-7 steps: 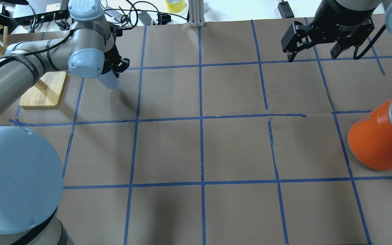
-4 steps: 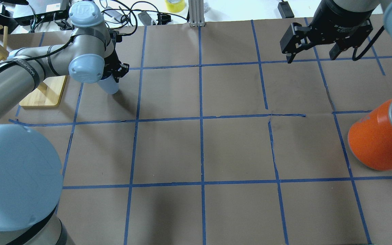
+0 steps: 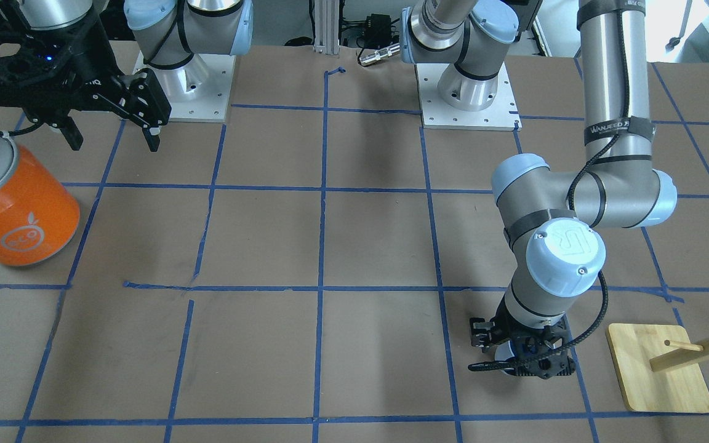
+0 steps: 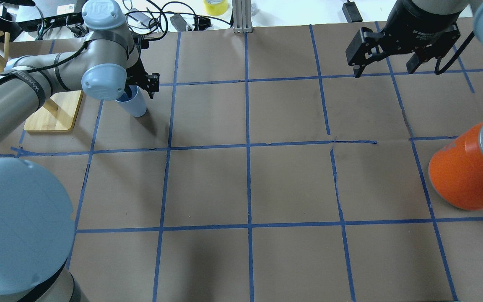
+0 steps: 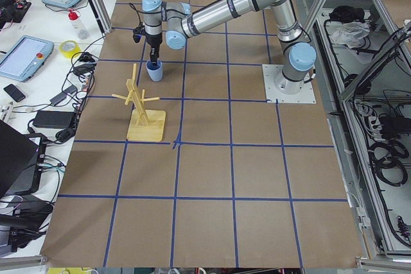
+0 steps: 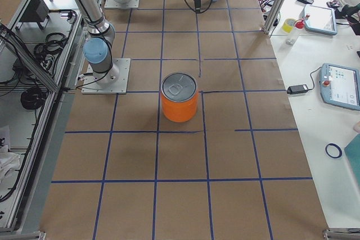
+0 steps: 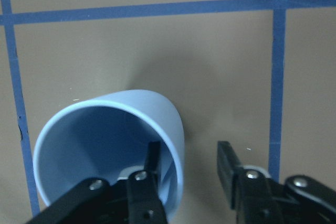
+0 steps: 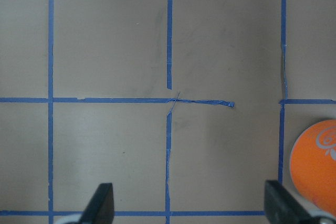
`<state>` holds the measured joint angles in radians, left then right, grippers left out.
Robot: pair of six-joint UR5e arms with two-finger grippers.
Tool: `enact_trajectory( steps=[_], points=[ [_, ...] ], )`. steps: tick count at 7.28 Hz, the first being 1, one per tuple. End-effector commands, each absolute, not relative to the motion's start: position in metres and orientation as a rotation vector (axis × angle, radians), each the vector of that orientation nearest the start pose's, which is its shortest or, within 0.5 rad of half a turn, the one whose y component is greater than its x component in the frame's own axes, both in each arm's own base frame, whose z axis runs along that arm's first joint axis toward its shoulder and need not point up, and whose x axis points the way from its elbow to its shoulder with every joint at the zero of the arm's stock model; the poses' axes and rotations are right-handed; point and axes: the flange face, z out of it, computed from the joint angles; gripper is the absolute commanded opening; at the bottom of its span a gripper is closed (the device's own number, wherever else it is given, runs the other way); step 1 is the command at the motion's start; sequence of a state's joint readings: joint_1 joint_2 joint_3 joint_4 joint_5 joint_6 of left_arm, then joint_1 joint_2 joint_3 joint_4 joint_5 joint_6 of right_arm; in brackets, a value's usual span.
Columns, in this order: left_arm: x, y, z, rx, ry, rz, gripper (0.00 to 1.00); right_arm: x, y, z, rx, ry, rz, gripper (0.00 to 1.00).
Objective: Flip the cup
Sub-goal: 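Open the left gripper to release the upright white cup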
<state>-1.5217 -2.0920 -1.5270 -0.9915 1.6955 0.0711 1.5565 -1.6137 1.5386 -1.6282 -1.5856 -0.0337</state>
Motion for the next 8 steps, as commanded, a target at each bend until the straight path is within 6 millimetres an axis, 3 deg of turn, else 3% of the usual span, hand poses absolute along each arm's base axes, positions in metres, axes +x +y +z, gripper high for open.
enact_trajectory(
  steps=[1,3,5,6,8],
  points=[
    [-0.088,-0.660,0.316,0.018,3.005,-0.143,1.00,0.125,-0.486,0.532,-0.030,3.153,-0.210,1.00],
    [-0.091,-0.633,0.406,0.023,3.009,-0.093,1.00,0.125,-0.486,0.532,-0.030,3.153,-0.210,1.00],
    [-0.095,-0.570,0.478,0.027,3.023,-0.004,1.00,0.125,-0.486,0.532,-0.030,3.153,-0.210,1.00],
    [-0.097,-0.549,0.502,0.022,3.038,-0.054,1.00,0.125,-0.486,0.532,-0.030,3.153,-0.210,1.00],
    [-0.103,-0.517,0.499,0.041,3.038,-0.018,1.00,0.125,-0.485,0.532,-0.030,3.153,-0.212,1.00]
  ],
)
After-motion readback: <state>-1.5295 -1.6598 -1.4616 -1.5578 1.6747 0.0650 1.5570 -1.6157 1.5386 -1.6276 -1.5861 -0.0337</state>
